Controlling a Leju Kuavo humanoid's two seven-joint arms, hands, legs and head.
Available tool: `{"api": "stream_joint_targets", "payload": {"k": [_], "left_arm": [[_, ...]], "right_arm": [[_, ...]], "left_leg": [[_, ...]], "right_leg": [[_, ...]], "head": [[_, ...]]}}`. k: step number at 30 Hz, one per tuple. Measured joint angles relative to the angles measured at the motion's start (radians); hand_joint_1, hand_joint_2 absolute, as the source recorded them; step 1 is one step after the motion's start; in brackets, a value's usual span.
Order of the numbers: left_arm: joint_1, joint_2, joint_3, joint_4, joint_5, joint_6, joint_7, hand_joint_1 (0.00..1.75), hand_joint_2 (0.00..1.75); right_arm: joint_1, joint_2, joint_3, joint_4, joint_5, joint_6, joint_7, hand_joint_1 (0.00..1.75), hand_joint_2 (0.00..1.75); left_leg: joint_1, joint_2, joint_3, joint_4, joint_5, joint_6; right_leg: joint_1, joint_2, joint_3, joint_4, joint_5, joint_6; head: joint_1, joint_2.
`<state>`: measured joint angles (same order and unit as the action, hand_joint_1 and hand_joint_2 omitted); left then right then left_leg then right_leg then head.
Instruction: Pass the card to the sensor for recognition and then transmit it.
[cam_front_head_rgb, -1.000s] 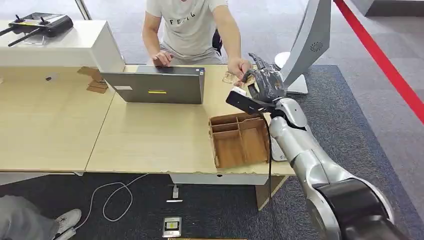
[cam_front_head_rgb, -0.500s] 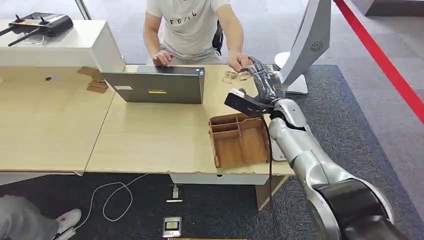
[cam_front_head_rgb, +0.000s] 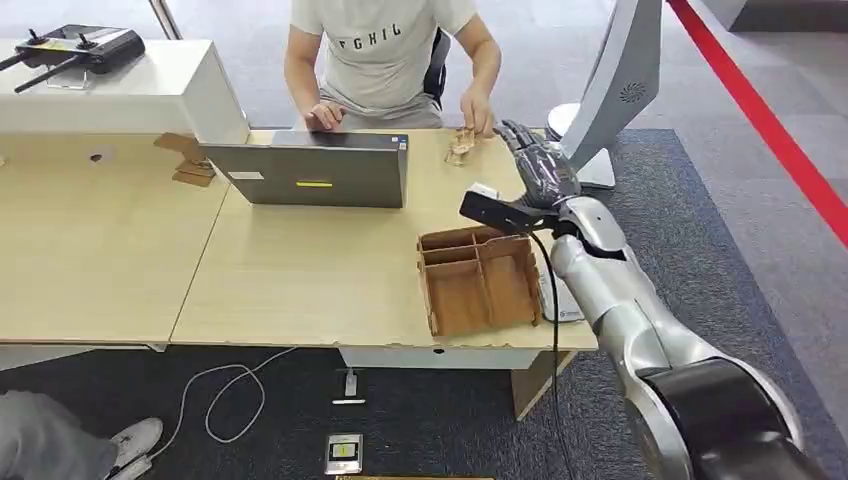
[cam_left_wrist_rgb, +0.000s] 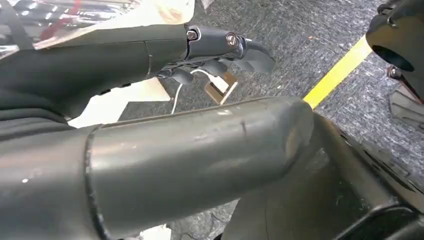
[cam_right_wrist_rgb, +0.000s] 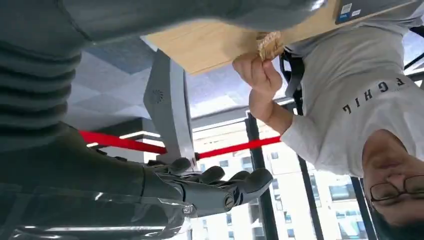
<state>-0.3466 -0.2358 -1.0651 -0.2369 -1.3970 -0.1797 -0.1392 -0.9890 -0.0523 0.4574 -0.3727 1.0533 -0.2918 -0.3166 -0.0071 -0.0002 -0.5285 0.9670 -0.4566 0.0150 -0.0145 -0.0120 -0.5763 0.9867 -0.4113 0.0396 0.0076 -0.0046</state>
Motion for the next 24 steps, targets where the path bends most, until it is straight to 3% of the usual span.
{"api": "stream_joint_targets", "payload": {"k": [24], "left_arm": [[0.002, 0.002, 0.000, 0.000, 0.006, 0.003, 0.002, 0.00, 0.00]], "right_arm": [[0.014, -0.026, 0.017, -0.091, -0.007, 0.133, -0.046, 0.00, 1.75]], "left_leg": [[0.000, 0.000, 0.000, 0.000, 0.000, 0.000]], "right_leg": [[0.000, 0.000, 0.000, 0.000, 0.000, 0.000]], "head": [[0.000, 0.000]]}}
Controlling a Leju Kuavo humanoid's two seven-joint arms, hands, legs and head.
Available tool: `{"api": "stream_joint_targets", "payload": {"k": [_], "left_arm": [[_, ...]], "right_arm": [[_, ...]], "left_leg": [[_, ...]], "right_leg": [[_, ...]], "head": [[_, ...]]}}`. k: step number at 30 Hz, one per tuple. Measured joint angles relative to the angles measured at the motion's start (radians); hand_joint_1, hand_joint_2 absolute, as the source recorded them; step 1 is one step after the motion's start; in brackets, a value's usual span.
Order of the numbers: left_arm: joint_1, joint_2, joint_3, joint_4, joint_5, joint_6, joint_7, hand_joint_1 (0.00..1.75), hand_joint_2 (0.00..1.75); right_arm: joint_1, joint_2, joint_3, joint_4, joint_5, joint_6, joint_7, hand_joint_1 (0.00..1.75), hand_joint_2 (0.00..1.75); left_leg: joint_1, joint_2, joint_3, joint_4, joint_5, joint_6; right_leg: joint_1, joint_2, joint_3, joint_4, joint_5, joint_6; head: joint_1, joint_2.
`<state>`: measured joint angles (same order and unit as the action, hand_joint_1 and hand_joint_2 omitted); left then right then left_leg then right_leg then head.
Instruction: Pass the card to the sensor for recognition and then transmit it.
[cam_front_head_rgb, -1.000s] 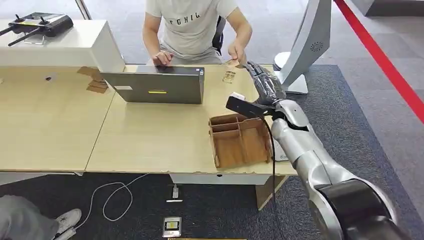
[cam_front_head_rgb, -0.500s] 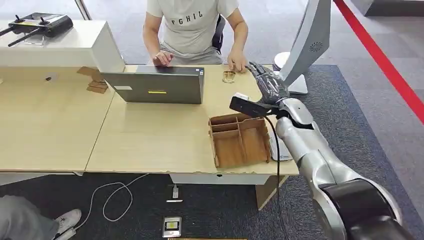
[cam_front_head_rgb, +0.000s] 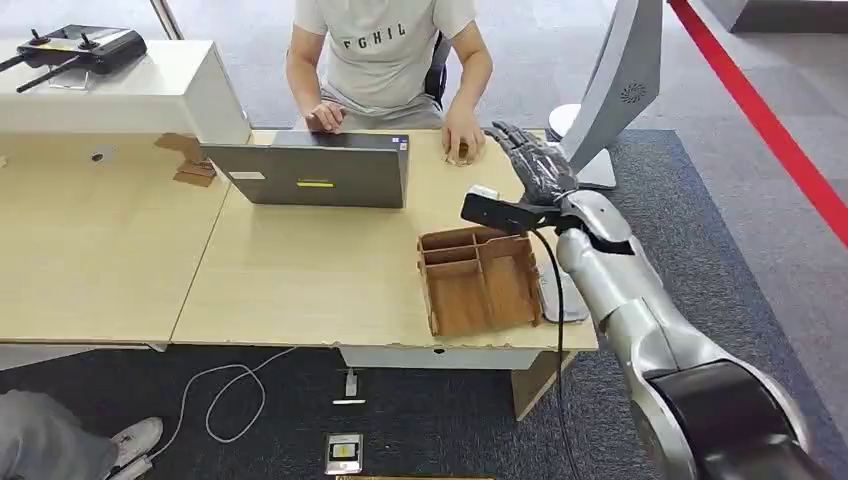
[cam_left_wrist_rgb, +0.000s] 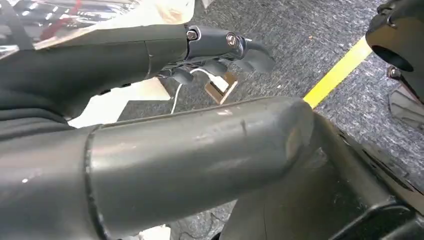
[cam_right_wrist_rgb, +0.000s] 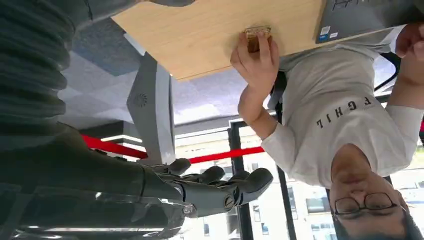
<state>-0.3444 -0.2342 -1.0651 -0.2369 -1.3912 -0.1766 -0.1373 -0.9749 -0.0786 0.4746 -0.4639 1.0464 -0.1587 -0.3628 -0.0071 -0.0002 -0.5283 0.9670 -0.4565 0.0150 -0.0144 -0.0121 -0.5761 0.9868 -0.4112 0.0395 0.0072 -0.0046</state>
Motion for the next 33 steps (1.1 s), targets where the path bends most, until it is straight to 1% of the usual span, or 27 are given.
{"api": "stream_joint_targets", "payload": {"k": [4, 10, 12, 13, 15, 18, 33], "left_arm": [[0.001, 0.000, 0.000, 0.000, 0.011, 0.000, -0.003, 0.00, 0.00], [0.001, 0.000, 0.000, 0.000, 0.015, 0.000, -0.007, 0.00, 0.00], [0.001, 0.000, 0.000, 0.000, 0.018, 0.000, -0.006, 0.00, 0.00], [0.001, 0.001, 0.000, 0.000, 0.020, 0.000, 0.003, 0.00, 0.00], [0.002, 0.000, 0.000, 0.000, 0.020, -0.003, 0.041, 0.00, 0.00], [0.002, 0.000, 0.000, 0.000, 0.023, -0.011, 0.064, 0.00, 0.00], [0.003, 0.000, 0.000, 0.000, 0.029, -0.013, 0.067, 0.00, 0.00]], "right_arm": [[0.021, -0.007, 0.008, -0.032, -0.017, 0.029, -0.022, 0.00, 1.75], [0.054, -0.005, 0.027, -0.078, -0.034, 0.059, -0.024, 0.00, 1.75], [0.064, -0.005, 0.032, -0.090, -0.039, 0.059, -0.024, 0.00, 1.75], [0.068, -0.006, 0.034, -0.095, -0.041, 0.059, -0.024, 0.00, 1.75], [0.078, -0.006, 0.035, -0.106, -0.049, 0.058, -0.031, 0.00, 1.75], [0.091, -0.008, 0.043, -0.123, -0.056, 0.058, -0.036, 0.00, 1.75], [0.101, -0.006, 0.080, -0.150, -0.076, 0.065, -0.064, 0.00, 1.75]], "left_leg": [[0.000, 0.000, 0.000, 0.000, 0.000, 0.000], [0.000, 0.000, 0.000, 0.000, 0.000, 0.000], [0.000, 0.000, 0.000, 0.000, 0.000, 0.000], [0.000, 0.000, 0.000, 0.000, 0.000, 0.000], [0.000, 0.000, 0.000, 0.000, 0.000, 0.000], [0.000, 0.000, 0.000, 0.000, 0.000, 0.000], [0.000, 0.000, 0.000, 0.000, 0.000, 0.000]], "right_leg": [[0.000, 0.000, 0.000, 0.000, 0.000, 0.000], [0.000, 0.000, 0.000, 0.000, 0.000, 0.000], [0.000, 0.000, 0.000, 0.000, 0.000, 0.000], [0.000, 0.000, 0.000, 0.000, 0.000, 0.000], [0.000, 0.000, 0.000, 0.000, 0.000, 0.000], [0.000, 0.000, 0.000, 0.000, 0.000, 0.000], [0.000, 0.000, 0.000, 0.000, 0.000, 0.000]], "head": [[0.000, 0.000], [0.000, 0.000], [0.000, 0.000], [0.000, 0.000], [0.000, 0.000], [0.000, 0.000], [0.000, 0.000]]}}
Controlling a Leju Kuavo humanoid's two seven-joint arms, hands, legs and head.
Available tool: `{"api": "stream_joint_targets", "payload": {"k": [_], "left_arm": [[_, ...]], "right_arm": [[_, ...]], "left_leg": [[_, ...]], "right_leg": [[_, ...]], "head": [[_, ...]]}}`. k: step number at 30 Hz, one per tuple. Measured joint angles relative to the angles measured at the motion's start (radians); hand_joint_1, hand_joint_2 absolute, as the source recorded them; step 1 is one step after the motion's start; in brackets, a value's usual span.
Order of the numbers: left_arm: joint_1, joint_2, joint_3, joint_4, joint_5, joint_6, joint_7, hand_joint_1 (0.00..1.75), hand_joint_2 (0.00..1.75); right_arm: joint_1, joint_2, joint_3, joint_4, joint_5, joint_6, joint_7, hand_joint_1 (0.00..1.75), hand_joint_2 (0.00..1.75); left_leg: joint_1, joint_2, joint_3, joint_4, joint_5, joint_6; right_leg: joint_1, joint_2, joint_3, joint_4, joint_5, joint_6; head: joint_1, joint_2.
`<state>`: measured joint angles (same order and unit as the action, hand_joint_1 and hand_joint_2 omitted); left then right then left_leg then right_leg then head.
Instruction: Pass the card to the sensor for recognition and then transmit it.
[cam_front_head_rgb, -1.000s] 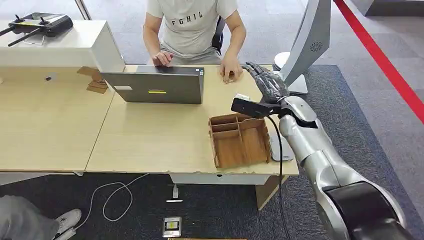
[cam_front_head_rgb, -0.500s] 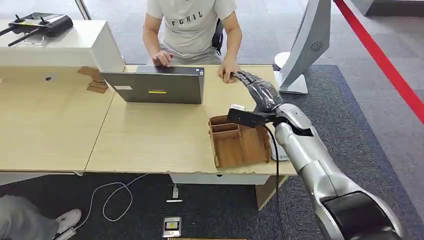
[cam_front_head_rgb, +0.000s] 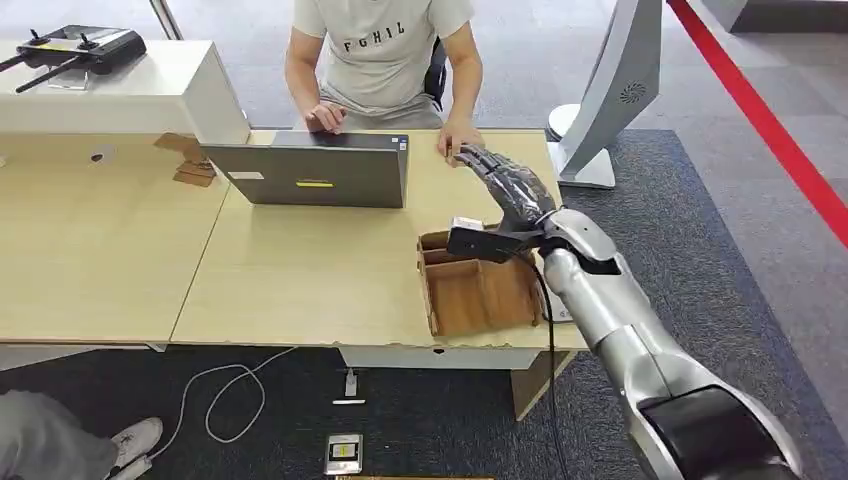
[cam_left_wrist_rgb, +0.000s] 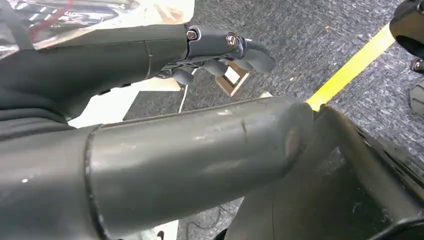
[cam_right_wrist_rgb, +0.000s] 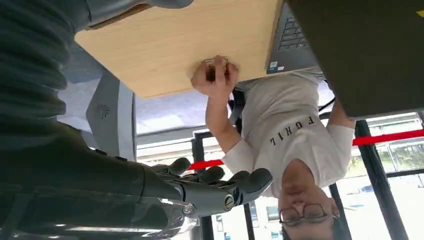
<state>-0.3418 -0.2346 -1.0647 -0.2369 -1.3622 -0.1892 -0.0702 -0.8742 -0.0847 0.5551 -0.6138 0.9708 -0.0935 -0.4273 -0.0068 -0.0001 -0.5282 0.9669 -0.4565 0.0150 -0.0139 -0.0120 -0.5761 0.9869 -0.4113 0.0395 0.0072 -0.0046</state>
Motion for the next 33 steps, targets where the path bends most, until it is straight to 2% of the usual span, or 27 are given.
{"api": "stream_joint_targets", "payload": {"k": [22, 33], "left_arm": [[0.000, 0.000, 0.000, 0.000, -0.005, 0.003, 0.008, 0.00, 0.00], [0.000, 0.000, 0.000, 0.000, -0.010, 0.007, 0.014, 0.00, 0.00]], "right_arm": [[0.044, -0.007, 0.024, 0.051, -0.029, -0.003, 0.001, 0.00, 1.75], [0.045, -0.009, 0.031, 0.068, -0.052, -0.024, 0.024, 0.00, 1.75]], "left_leg": [[0.000, 0.000, 0.000, 0.000, 0.000, 0.000], [0.000, 0.000, 0.000, 0.000, 0.000, 0.000]], "right_leg": [[0.000, 0.000, 0.000, 0.000, 0.000, 0.000], [0.000, 0.000, 0.000, 0.000, 0.000, 0.000]], "head": [[0.000, 0.000], [0.000, 0.000]]}}
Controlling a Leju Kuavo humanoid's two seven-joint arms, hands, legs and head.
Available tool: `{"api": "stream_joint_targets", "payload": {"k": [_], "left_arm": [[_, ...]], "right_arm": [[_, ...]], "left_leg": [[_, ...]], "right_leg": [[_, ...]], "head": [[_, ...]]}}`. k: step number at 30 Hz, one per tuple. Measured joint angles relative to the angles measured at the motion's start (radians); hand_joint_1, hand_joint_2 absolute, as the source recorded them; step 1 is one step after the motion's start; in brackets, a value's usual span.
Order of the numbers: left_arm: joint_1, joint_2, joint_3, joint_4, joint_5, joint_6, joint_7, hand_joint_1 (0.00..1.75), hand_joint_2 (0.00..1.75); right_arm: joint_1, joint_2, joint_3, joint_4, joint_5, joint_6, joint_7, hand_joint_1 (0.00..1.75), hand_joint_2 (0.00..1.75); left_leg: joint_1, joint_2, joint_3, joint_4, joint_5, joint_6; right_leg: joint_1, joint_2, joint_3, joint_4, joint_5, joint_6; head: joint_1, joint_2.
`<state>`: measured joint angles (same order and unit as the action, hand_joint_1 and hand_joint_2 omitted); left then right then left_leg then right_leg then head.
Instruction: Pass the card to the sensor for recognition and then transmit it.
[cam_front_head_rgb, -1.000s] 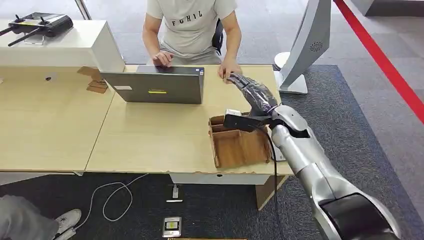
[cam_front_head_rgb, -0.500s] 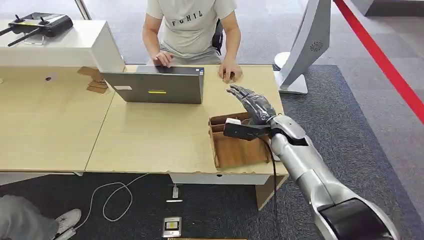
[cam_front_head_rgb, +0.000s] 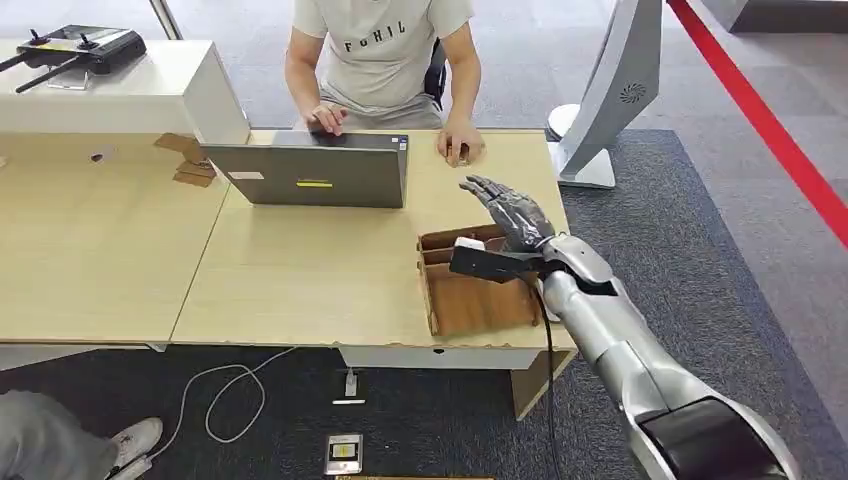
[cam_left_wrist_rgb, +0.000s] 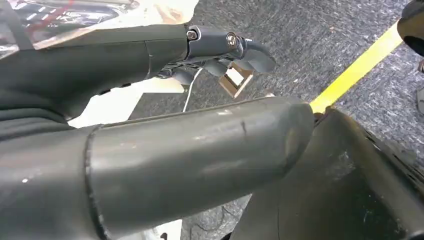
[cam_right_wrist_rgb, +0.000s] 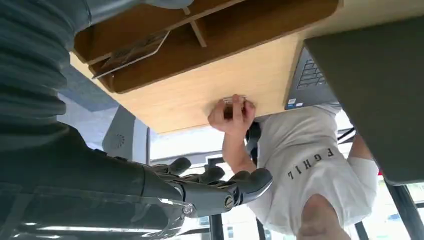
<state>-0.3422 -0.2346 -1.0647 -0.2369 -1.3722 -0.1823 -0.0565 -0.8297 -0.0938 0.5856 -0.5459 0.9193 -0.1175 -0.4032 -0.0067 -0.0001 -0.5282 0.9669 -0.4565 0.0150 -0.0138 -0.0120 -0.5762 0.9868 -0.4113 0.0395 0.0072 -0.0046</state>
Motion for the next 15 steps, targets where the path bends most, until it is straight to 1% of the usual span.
{"api": "stream_joint_targets", "payload": {"k": [5, 15], "left_arm": [[0.000, 0.000, 0.000, 0.000, -0.007, 0.005, 0.001, 0.00, 0.00], [0.000, 0.000, 0.000, 0.000, -0.008, 0.006, 0.001, 0.00, 0.00]], "right_arm": [[0.000, -0.006, 0.003, 0.010, -0.005, -0.016, 0.002, 0.00, 1.75], [0.005, -0.008, 0.008, 0.030, -0.014, -0.024, 0.002, 0.00, 1.75]], "left_leg": [[0.000, 0.000, 0.000, 0.000, 0.000, 0.000], [0.000, 0.000, 0.000, 0.000, 0.000, 0.000]], "right_leg": [[0.000, 0.000, 0.000, 0.000, 0.000, 0.000], [0.000, 0.000, 0.000, 0.000, 0.000, 0.000]], "head": [[0.000, 0.000], [0.000, 0.000]]}}
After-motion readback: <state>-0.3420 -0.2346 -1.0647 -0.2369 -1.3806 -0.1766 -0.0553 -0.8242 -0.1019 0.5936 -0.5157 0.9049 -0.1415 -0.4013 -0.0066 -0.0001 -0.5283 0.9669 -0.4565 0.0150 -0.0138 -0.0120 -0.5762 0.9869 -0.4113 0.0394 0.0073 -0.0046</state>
